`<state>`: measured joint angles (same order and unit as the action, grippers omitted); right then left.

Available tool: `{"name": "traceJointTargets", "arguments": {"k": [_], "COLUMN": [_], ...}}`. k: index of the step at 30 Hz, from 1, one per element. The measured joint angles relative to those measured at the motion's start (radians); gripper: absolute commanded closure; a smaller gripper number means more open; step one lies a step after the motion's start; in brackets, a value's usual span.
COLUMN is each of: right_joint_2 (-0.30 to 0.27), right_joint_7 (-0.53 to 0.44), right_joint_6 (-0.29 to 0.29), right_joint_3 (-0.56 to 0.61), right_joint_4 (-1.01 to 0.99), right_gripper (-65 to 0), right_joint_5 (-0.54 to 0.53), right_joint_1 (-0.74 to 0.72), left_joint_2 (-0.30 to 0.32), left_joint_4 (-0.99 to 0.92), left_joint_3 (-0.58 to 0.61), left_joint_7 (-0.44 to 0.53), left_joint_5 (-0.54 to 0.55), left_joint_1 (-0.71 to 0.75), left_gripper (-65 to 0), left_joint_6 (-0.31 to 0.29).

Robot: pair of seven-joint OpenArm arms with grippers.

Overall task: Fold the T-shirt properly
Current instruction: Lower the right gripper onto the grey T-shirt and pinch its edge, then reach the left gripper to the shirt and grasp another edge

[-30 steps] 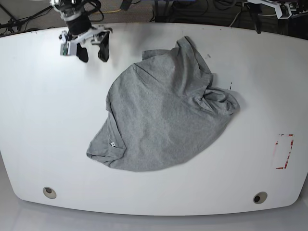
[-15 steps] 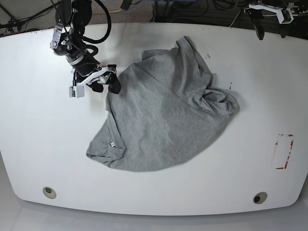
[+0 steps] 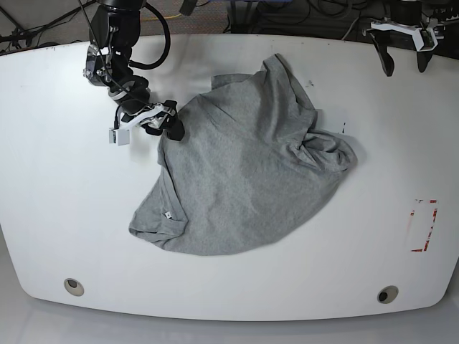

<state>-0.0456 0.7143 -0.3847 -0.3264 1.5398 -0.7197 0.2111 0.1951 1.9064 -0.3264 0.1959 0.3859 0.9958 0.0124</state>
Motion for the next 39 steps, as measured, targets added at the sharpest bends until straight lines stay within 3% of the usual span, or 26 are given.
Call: {"name": "traceJointTargets", "arguments": {"k": [7, 11, 17, 18, 23, 29, 34, 39], "right_joint_2": [0.06, 0.071, 0.075, 0.076, 0.074, 0.039, -0.021, -0.123], "right_joint_7": [0.019, 0.031, 0.049, 0.049, 0.084, 0.132, 0.178, 0.177], "right_joint_6": [0.008, 0.013, 0.023, 0.024, 0.027, 0.019, 0.018, 0.002], "right_joint_3": [0.007, 0.007, 0.006, 0.006, 0.007, 0.008, 0.036, 0.127], "right_joint_4": [-0.013, -0.019, -0.025, -0.024, 0.009, 0.2, 0.373, 0.468], "right_gripper": [-39.2, -26.2, -1.6, 0.0, 0.0, 0.0, 0.0, 0.0], "right_joint_5": [0.009, 0.017, 0.085, 0.087, 0.097, 0.092, 0.094, 0.077], "right_joint_1": [-0.035, -0.051, -0.072, -0.072, -0.069, -0.065, -0.105, -0.163], "left_joint_2": [0.002, 0.002, 0.003, 0.003, 0.003, 0.034, 0.069, 0.072], "left_joint_4": [0.003, 0.003, 0.002, 0.002, 0.0, -0.003, -0.052, -0.07], "left_joint_3": [-0.002, 0.0, 0.0, 0.0, 0.004, 0.089, 0.195, 0.257], "left_joint_7": [-0.074, -0.074, -0.074, -0.074, -0.075, -0.071, -0.078, -0.077], "left_joint_5": [0.0, 0.0, 0.0, 0.0, 0.0, -0.002, -0.069, -0.123], "left_joint_1": [-0.079, -0.082, -0.119, -0.12, -0.116, -0.117, -0.151, -0.161], "left_gripper": [-45.3, -45.3, -45.3, -45.3, -45.3, -45.3, -45.1, -45.1], "left_joint_6": [-0.001, -0.002, -0.002, -0.003, -0.001, 0.008, -0.003, -0.001]}}
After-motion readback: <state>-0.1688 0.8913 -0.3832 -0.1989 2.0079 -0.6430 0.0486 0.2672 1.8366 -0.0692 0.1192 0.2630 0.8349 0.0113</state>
